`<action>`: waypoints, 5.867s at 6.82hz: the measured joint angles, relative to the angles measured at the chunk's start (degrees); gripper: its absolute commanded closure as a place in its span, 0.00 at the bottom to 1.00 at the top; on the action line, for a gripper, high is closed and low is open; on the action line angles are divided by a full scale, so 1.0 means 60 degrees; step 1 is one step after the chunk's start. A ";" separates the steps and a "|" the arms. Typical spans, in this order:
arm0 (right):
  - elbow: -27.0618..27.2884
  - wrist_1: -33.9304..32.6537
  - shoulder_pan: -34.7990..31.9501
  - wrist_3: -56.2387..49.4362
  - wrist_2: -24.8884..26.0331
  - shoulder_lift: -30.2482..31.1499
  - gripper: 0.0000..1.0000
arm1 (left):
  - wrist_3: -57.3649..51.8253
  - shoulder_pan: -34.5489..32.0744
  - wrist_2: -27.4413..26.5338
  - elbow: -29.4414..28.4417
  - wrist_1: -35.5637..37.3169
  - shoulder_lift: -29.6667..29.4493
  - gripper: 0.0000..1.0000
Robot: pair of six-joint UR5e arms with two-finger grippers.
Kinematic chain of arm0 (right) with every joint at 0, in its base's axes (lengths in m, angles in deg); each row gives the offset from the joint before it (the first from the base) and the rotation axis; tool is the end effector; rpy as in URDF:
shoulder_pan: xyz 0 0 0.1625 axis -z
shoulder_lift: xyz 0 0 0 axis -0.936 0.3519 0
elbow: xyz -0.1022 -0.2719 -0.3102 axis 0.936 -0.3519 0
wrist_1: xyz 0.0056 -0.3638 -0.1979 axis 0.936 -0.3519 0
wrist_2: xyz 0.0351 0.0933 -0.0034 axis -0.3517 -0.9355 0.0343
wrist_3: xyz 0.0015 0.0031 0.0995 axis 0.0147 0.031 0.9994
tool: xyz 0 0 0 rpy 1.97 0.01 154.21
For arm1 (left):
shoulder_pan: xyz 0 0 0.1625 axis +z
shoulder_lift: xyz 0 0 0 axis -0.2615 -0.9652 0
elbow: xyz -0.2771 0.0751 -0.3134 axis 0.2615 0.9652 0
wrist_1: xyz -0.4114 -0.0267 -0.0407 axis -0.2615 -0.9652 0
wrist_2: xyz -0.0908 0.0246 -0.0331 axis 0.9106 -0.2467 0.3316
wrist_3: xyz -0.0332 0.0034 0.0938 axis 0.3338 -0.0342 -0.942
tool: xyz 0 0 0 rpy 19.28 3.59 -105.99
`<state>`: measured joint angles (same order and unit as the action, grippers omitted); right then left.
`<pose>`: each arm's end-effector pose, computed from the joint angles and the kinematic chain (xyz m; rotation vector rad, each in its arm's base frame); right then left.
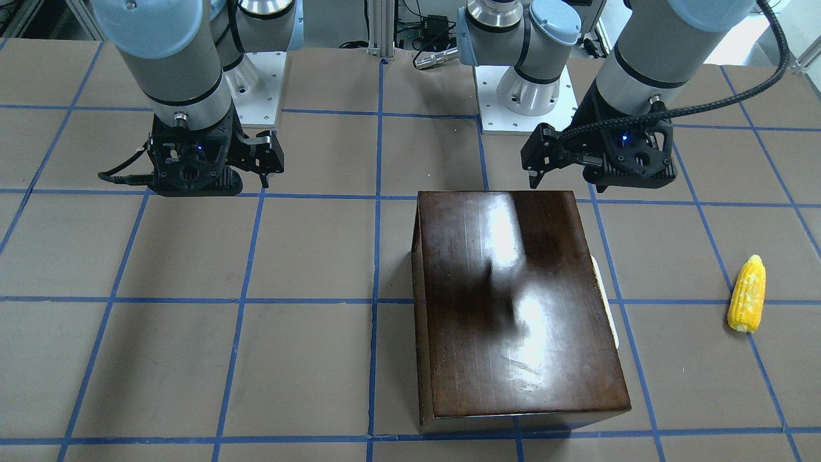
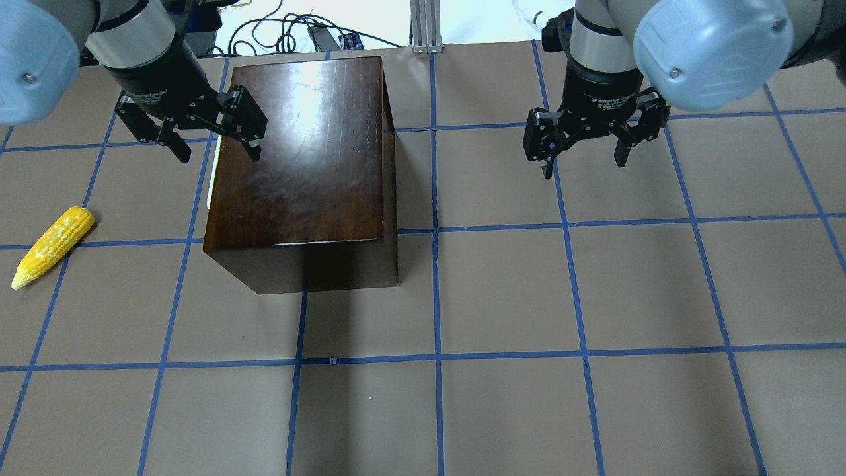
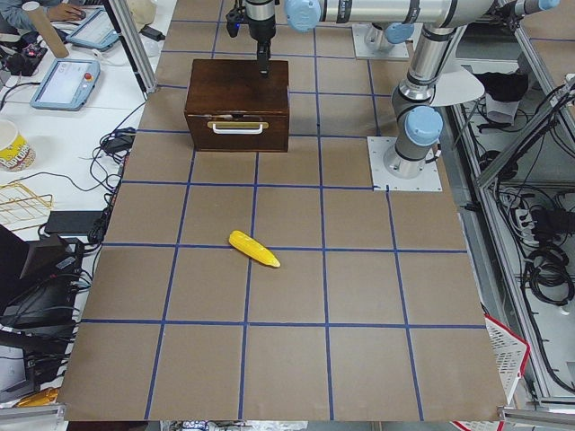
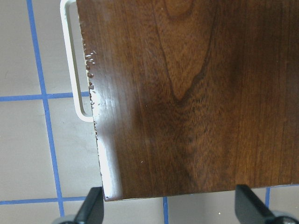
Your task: Open drawer and put corn inside
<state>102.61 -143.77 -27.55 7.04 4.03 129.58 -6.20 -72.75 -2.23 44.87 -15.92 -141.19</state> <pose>0.1900 -0.5126 0.4500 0.1424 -3.0558 -0.1866 -0.1160 -0.5191 0.4820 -0.0577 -3.1224 -0.0700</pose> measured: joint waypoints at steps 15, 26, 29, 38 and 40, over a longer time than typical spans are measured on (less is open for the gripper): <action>0.0000 0.0000 0.0000 -0.0001 -0.0007 0.0000 0.00 | 0.0017 0.0132 -0.0101 -0.0038 0.0004 -0.0162 0.00; 0.0000 0.0000 0.0000 -0.0007 -0.0009 0.0000 0.00 | -0.1653 0.2787 0.1338 -0.0400 0.1140 -0.1194 0.00; 0.0000 0.0000 0.0000 -0.0001 -0.0007 0.0000 0.00 | -0.3107 0.3331 0.1373 -0.0365 0.1771 -0.1895 0.00; 0.0000 0.0000 0.0000 -0.0006 -0.0013 0.0000 0.00 | -0.3528 0.3356 0.2525 0.0181 0.1897 -0.3066 0.00; 0.0000 0.0000 0.0000 -0.0004 -0.0007 0.0000 0.00 | -0.3707 0.3316 0.2553 0.0335 0.1911 -0.3148 0.00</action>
<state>102.61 -143.77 -27.54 7.01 3.99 129.58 -28.44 -52.86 13.08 46.88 -4.45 -160.07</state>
